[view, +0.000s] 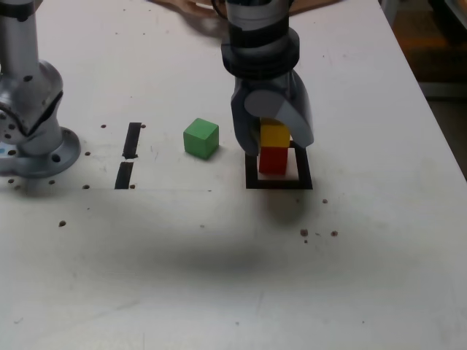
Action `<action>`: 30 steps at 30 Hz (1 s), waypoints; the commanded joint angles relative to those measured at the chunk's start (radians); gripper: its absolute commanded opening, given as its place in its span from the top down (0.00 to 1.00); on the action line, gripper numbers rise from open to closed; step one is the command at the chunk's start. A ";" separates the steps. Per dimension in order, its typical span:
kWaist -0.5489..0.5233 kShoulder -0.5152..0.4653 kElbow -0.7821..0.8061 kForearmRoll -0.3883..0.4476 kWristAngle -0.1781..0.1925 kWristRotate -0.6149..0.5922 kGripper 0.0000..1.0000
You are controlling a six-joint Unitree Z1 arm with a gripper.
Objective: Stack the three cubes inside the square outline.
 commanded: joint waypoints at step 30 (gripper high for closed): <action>0.032 0.005 0.068 -0.073 -0.011 0.002 0.19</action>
